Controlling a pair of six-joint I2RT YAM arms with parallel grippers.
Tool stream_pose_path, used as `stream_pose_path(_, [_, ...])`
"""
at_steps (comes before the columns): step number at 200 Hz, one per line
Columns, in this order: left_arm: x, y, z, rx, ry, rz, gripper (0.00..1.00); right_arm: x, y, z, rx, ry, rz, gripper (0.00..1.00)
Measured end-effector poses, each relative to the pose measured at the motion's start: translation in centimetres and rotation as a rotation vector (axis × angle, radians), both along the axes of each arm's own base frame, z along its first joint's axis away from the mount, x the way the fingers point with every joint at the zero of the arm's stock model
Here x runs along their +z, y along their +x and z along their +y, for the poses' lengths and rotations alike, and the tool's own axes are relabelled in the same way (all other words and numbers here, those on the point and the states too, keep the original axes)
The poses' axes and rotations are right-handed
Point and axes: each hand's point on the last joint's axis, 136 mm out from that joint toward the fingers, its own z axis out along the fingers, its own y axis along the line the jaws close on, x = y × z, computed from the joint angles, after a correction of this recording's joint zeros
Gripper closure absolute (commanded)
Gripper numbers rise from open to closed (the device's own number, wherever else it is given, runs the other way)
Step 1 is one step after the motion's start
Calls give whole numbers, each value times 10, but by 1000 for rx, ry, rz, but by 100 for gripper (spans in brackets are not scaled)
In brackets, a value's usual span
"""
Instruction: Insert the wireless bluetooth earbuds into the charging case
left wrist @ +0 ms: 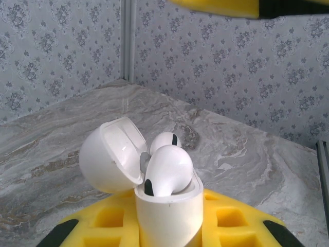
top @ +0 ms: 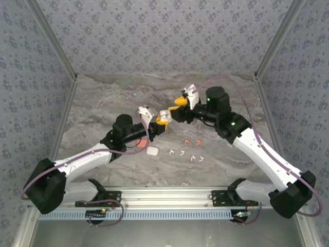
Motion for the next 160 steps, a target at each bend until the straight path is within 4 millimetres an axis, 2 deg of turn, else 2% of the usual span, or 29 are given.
stream_pose_path(26, [6, 0, 0, 0, -22, -10, 100, 7, 9, -21, -23, 61, 53, 26])
stream_pose_path(48, [14, -1, -1, -7, -46, -30, 100, -5, 10, -28, 4, 110, 156, 14])
stream_pose_path(94, [25, -8, -2, -42, -71, -53, 100, -38, 4, -4, 132, 182, 355, 0])
stream_pose_path(160, [25, -11, -3, -60, -72, -53, 100, -43, -9, 29, 269, 210, 421, 2])
